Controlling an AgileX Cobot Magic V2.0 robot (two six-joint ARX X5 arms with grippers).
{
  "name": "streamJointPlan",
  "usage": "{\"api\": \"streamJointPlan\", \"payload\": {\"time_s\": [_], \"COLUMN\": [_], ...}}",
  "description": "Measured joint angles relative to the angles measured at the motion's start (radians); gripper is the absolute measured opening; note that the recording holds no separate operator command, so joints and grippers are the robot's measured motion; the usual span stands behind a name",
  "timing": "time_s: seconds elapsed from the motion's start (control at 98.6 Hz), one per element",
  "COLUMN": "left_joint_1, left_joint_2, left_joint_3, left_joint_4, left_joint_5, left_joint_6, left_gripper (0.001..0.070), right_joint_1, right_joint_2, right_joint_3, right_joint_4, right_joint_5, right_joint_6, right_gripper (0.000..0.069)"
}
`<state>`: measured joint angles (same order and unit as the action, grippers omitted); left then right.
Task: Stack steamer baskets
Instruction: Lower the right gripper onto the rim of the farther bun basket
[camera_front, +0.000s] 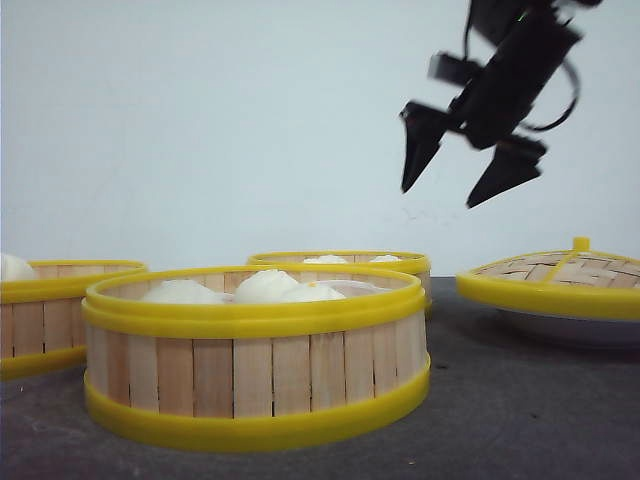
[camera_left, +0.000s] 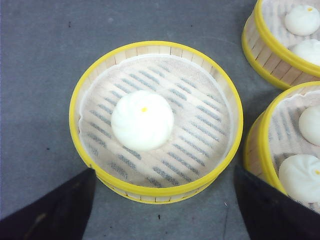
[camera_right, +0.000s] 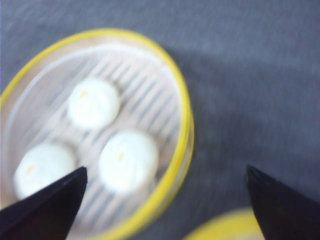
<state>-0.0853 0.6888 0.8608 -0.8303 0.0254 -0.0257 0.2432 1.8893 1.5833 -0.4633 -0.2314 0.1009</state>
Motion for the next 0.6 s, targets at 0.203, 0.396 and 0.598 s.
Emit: {"api": "streamJointPlan", "payload": {"time_s": [0.203, 0.396, 0.598], "left_joint_1": [0.0, 0.0, 0.0], "left_joint_2": [0.0, 0.0, 0.0], "left_joint_3": [0.0, 0.0, 0.0], "left_joint_4": [0.0, -0.001, 0.0], "left_joint_5": [0.0, 0.0, 0.0], "left_joint_6": [0.0, 0.0, 0.0], "left_gripper": [0.0536, 0.0536, 0.0536], "right_joint_1": [0.01, 0.024, 0.038], "right_joint_2": [0.183, 0.286, 0.334], "right_joint_3": [0.204, 0.296, 0.296], "right_joint_4": [-0.042, -0.056, -0.07], "right_joint_5": [0.025, 0.026, 0.076], "right_joint_6": [-0.016, -0.027, -0.051], "right_gripper": [0.0621, 0.0618, 0.0543]}}
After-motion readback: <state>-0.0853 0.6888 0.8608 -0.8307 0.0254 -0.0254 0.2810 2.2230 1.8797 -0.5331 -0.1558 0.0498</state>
